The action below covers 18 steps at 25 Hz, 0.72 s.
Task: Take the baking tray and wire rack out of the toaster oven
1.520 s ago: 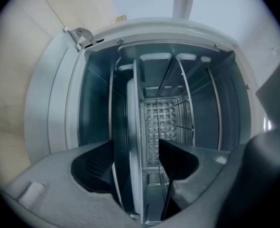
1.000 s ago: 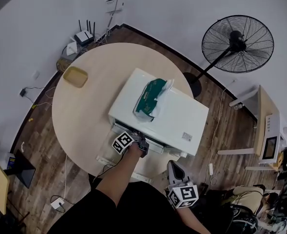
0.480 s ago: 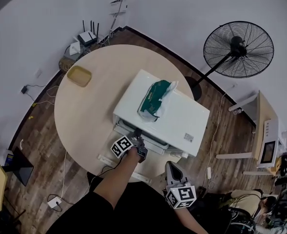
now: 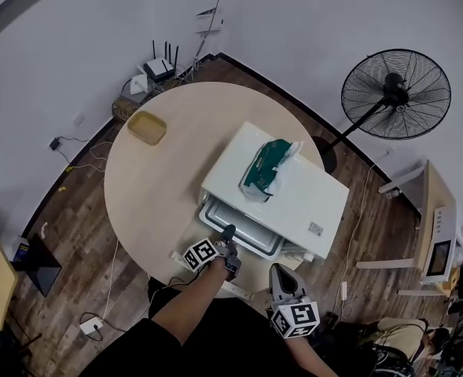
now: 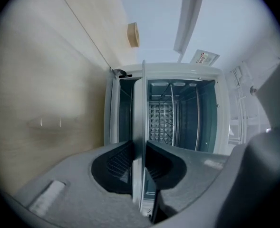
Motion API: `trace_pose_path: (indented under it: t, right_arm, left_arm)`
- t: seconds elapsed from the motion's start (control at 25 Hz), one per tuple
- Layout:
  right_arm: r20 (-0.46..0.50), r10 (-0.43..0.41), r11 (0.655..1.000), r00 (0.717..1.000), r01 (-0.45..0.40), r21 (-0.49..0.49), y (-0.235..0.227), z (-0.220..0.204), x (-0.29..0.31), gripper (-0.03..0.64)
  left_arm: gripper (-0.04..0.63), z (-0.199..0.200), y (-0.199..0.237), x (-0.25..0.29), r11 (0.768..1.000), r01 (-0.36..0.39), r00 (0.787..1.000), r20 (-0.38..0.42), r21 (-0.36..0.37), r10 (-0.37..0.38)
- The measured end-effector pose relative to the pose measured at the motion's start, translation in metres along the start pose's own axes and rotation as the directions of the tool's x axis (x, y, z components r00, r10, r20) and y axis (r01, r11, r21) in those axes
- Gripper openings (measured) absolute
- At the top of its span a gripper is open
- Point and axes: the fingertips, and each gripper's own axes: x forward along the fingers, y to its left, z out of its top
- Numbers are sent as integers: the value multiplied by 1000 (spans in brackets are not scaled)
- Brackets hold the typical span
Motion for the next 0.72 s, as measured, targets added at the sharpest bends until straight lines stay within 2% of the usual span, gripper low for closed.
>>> trace_pose_path:
  t: [0.72]
  right_arm:
    - [9,71,997,997,-71,-3,17,-4,6,0]
  left_arm:
    - [69,-7,-1,-66,1000,-20,1000,-6,-18,20]
